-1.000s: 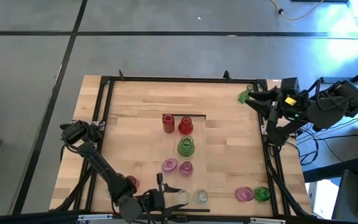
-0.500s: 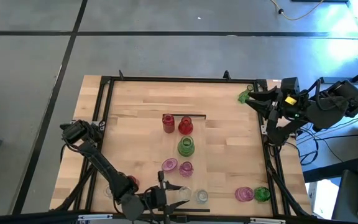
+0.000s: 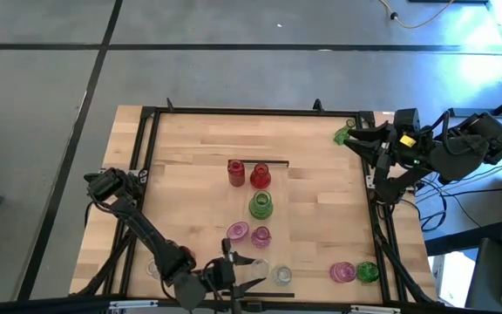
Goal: Sort vases onto shelf
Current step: Put the top white vase on the shelf aligned with the other white vase
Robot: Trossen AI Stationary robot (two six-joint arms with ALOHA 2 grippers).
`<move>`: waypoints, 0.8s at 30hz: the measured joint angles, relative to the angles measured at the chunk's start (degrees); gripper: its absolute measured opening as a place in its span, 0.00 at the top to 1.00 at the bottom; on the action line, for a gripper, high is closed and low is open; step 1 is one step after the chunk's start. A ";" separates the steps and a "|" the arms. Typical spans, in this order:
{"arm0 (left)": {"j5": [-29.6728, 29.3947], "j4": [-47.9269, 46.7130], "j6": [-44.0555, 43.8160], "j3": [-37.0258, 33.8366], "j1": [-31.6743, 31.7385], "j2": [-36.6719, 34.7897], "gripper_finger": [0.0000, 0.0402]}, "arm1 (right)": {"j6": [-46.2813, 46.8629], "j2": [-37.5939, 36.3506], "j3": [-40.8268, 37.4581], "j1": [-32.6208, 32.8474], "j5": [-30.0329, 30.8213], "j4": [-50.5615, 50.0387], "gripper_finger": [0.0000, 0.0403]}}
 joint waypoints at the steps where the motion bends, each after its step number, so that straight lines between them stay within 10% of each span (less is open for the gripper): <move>1: 0.00 -0.02 0.00 0.00 0.10 0.00 0.54 | 0.00 0.00 0.00 0.00 0.00 -0.02 0.63; 24: 4.28 0.03 -1.20 0.00 1.30 0.00 0.53 | -0.02 0.00 0.00 0.01 0.00 -0.08 0.63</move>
